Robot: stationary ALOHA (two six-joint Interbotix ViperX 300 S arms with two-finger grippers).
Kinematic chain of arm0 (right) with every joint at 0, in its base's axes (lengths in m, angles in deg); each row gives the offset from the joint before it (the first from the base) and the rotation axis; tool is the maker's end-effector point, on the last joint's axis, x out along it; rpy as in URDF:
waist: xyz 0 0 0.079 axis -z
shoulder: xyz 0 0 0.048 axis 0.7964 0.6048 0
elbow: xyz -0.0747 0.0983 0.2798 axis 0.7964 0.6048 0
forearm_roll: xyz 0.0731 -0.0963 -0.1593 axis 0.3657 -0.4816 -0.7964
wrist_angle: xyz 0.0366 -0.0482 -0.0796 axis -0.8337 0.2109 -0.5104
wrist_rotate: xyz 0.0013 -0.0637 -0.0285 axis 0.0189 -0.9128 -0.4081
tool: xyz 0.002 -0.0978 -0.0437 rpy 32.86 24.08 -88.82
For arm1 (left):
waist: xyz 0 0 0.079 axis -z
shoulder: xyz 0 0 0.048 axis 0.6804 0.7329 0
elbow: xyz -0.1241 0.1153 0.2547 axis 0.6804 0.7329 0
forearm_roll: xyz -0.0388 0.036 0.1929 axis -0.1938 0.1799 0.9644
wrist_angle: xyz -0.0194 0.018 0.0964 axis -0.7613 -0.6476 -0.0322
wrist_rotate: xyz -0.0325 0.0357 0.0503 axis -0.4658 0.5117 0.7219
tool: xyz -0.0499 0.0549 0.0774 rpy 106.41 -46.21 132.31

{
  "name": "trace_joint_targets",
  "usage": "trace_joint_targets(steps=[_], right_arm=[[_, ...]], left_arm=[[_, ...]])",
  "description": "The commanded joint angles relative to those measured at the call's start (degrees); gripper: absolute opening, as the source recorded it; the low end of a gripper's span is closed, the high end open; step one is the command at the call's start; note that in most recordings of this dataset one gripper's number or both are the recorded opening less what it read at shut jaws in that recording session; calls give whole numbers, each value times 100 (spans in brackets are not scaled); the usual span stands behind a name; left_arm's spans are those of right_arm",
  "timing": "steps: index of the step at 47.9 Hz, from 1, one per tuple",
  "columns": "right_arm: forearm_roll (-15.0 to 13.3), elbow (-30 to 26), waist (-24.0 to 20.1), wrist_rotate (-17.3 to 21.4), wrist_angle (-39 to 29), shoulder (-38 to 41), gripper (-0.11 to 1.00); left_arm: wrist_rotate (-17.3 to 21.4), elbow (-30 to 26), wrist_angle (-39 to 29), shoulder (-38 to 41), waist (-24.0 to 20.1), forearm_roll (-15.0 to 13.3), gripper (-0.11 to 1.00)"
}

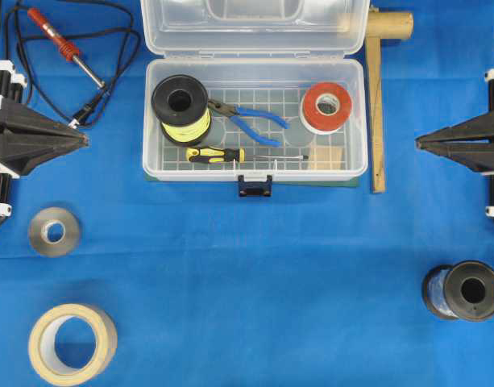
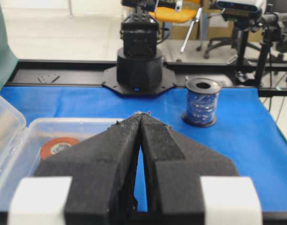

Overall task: Pick the nipper from the toolbox among several items.
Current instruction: 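Move the right gripper over the blue-handled pliers in the toolbox, then lower the right gripper and close it on the blue pliers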

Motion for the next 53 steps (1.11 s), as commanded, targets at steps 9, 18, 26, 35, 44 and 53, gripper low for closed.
trace_joint_targets(steps=[9,18,26,35,44,53], right_arm=[[53,-668,325,167,-914,483,0],[44,-1494,896,352,-1846,1512,0],[-53,-2373,1362,325,-2470,2725,1],[-185,-3331,1600,272,-3410,4104,31],[-387,-4131,1652,193,-3990,5247,76],[-404,-4491,1749,176,-4017,6135,65]], left_arm=[[18,-132,62,26,105,-202,0],[26,-123,53,53,44,-193,0],[26,-114,44,62,18,-202,0],[26,-97,44,62,18,-202,0],[35,-88,44,62,18,-202,0],[35,-79,44,62,18,-202,0]])
